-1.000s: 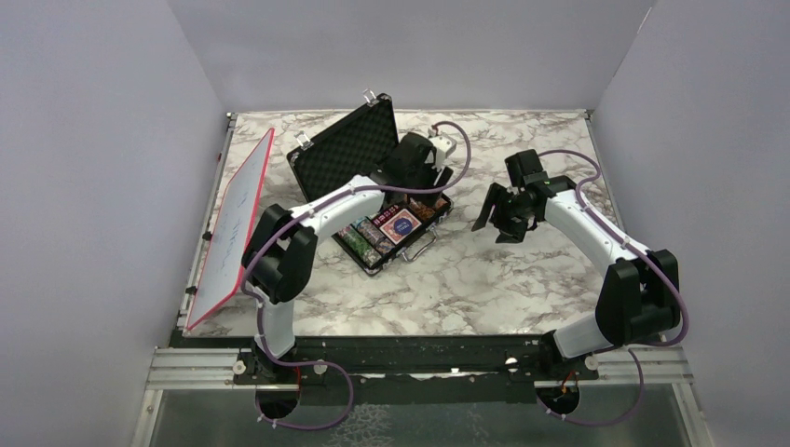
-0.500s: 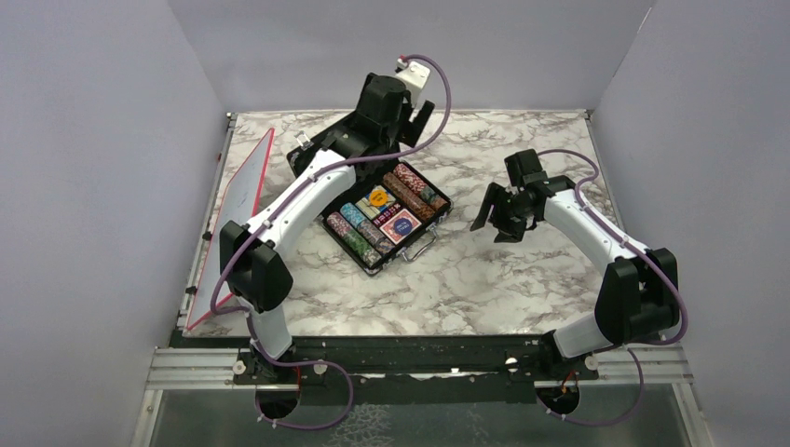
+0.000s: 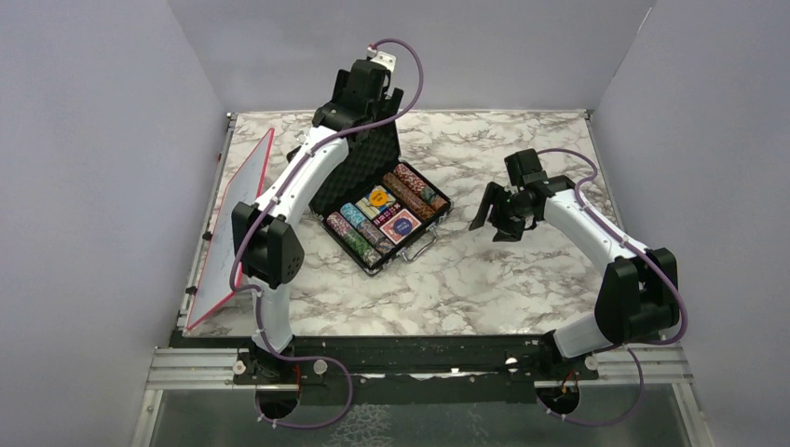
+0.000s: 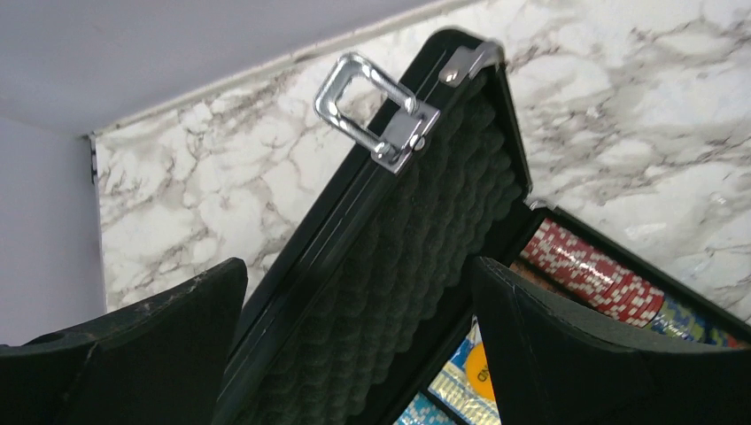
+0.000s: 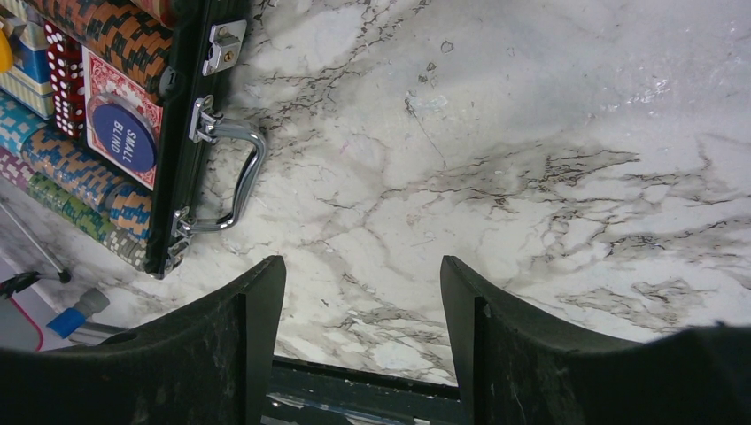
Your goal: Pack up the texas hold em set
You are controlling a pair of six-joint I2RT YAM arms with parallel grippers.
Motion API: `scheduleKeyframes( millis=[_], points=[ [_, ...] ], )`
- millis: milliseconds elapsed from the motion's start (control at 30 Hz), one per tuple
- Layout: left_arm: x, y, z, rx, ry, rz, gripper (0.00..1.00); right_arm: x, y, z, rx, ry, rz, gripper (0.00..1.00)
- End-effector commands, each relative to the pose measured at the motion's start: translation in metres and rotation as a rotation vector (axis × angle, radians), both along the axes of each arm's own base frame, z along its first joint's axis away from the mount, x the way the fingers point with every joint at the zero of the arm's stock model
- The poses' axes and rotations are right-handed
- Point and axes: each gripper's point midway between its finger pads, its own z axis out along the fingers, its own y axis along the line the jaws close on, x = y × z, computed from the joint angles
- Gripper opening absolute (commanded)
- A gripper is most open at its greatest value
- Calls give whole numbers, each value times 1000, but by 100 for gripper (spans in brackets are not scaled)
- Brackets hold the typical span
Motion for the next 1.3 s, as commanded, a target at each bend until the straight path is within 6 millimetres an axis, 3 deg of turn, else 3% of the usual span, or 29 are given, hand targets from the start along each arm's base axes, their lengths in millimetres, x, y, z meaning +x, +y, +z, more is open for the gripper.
scheduleKeyframes(
  millis=[0,133,233,467,633,733,833,967,1133,1267],
  points=[
    [-11,15,-23,35,79,41,98,0,3,3,16,-18,14,67],
    [-30,3,-35,-18,159,-25,88,-2,0,2,5,-15,15,67],
    [-56,-16,-27,-135,203,-110,82,-2,-1,3,-3,-13,14,67],
    [-133,-82,4,-469,347,-470,79,-2,-2,13,-8,-22,15,66],
    [-161,-111,30,-660,433,-568,79,-7,2,31,25,-58,46,64],
    [-168,-119,33,-695,454,-599,78,-5,4,38,35,-103,85,62],
    [-167,-115,14,-677,479,-557,74,-2,12,45,67,-147,162,55],
    [-164,-101,-43,-596,548,-425,62,7,27,52,138,-215,207,50],
    [-165,-82,-114,-460,628,-282,51,18,44,37,160,-199,235,45],
    [-173,-74,-154,-375,685,-220,44,29,54,21,140,-178,227,39]
  ],
)
